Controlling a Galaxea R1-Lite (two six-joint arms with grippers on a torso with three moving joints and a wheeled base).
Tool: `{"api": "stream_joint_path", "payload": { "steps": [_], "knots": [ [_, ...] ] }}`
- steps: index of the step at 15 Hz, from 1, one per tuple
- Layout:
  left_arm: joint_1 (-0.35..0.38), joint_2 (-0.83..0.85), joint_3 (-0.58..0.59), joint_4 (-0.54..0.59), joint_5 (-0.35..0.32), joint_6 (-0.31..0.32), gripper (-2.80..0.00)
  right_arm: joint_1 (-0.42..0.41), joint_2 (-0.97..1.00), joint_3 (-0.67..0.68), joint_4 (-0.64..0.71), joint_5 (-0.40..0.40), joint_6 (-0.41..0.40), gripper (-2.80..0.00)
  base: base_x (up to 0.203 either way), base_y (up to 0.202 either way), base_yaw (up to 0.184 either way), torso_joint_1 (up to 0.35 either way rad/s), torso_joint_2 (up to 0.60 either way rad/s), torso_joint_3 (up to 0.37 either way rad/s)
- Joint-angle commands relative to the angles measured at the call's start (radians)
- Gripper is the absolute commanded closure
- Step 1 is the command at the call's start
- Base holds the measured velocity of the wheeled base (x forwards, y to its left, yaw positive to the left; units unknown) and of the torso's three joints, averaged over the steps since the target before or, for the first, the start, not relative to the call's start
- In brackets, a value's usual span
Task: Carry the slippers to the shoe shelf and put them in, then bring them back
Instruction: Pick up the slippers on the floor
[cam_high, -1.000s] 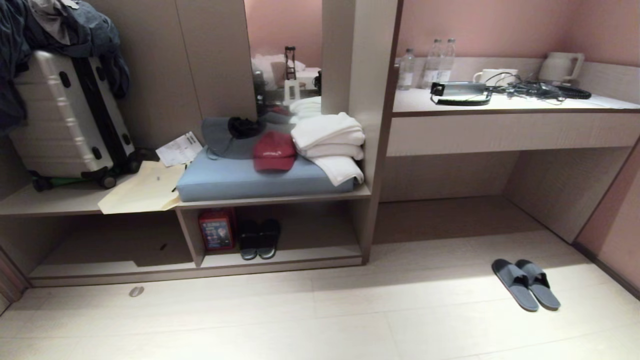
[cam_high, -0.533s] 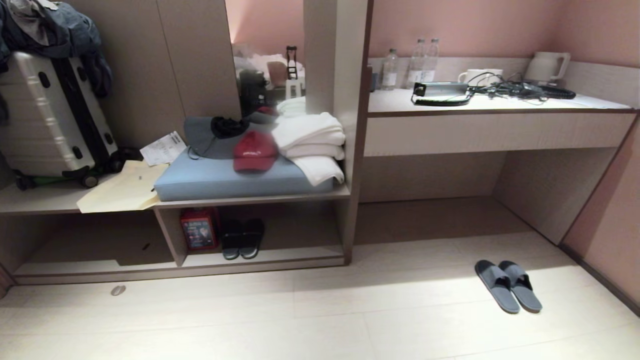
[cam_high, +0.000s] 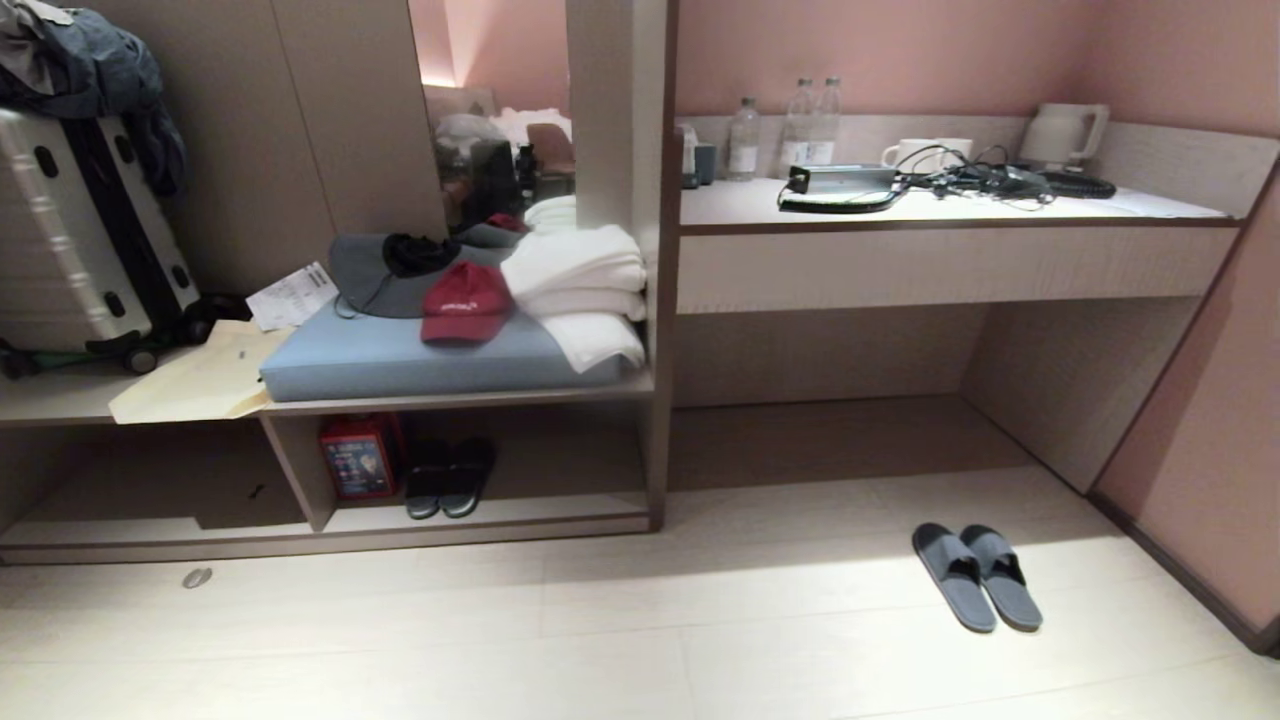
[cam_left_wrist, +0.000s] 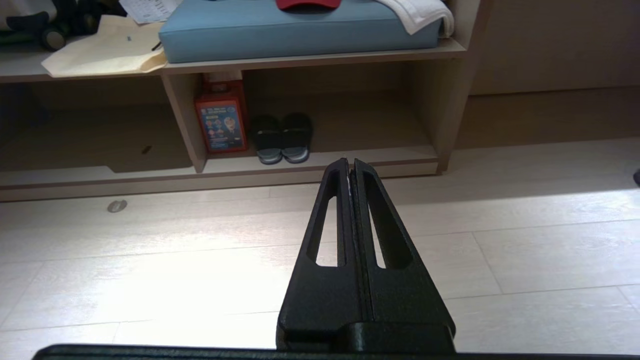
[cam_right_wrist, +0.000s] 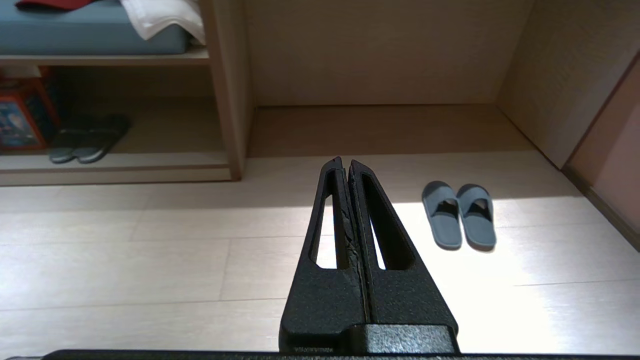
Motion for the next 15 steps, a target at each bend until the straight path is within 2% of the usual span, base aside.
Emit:
{"api": "stream_joint_path", "payload": {
  "steps": [1,15],
  "knots": [
    [0.000,0.000,0.000,0.000,0.000,0.000,0.00,0.000,-0.002,0.002,0.000,0.000,0.000,0.00,0.000,-0.199,0.001,0.002,0.00,0.002],
    [0.001,0.002,0.000,0.000,0.000,0.000,0.00,0.000,0.002,0.000,0.004,0.001,-0.009,0.00,0.000,-0.195,0.002,0.002,0.00,0.002]
  ]
}}
